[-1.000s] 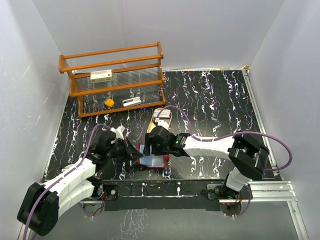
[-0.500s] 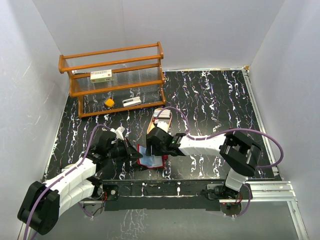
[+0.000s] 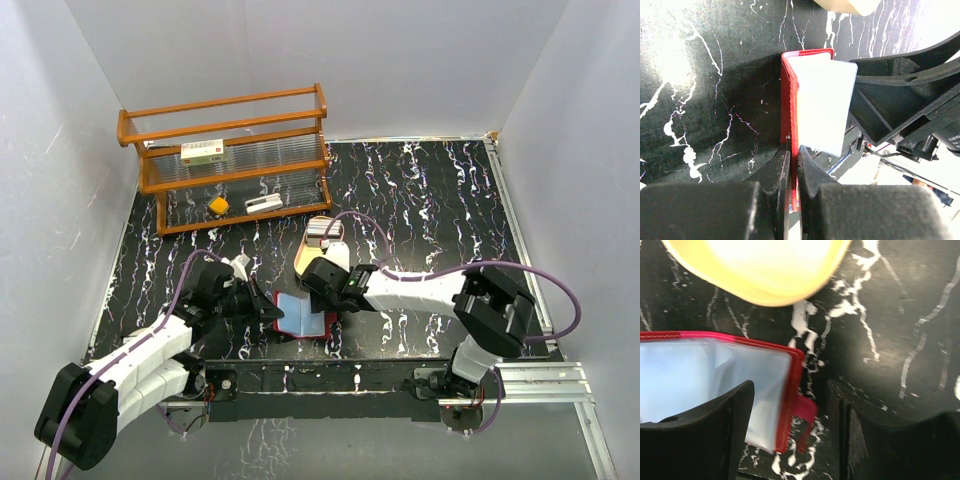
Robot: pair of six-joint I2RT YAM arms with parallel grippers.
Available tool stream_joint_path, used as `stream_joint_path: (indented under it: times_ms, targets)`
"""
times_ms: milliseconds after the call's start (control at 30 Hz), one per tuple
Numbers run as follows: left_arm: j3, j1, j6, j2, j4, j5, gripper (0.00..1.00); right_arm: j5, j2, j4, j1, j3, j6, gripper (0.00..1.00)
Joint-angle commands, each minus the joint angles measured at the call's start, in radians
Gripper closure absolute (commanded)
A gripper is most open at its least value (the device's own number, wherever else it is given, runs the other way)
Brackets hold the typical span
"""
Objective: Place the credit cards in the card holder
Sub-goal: Open the card holder at the center of the board.
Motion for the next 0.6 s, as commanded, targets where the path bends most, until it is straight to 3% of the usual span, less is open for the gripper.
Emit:
stream_joint_path:
  times_ms: [0, 167, 333, 433, 567]
  targets:
    - [0.059, 0.0, 0.02, -0.012, -0.037, 0.005, 1.0, 0.127, -0.084, -0.15, -0.005, 0.045, -0.018, 0.44]
    - [0.066, -0.001, 0.016, -0.003, -0.022, 0.008, 1.0, 0.102, -0.134, -0.19, -0.004, 0.088, -0.054, 0.46]
    - [0.065, -0.001, 0.013, 0.011, -0.005, 0.012, 1.0, -0.062, -0.184, 0.03, -0.004, 0.025, -0.072, 0.49]
    - [0.058, -0.001, 0.011, 0.026, 0.007, 0.018, 1.0, -0.122, -0.16, 0.143, -0.004, -0.008, -0.072, 0.56]
    - [0.046, -0.001, 0.009, 0.034, 0.015, 0.017, 1.0, -0.142, -0.083, 0.137, -0.004, 0.024, -0.079, 0.67]
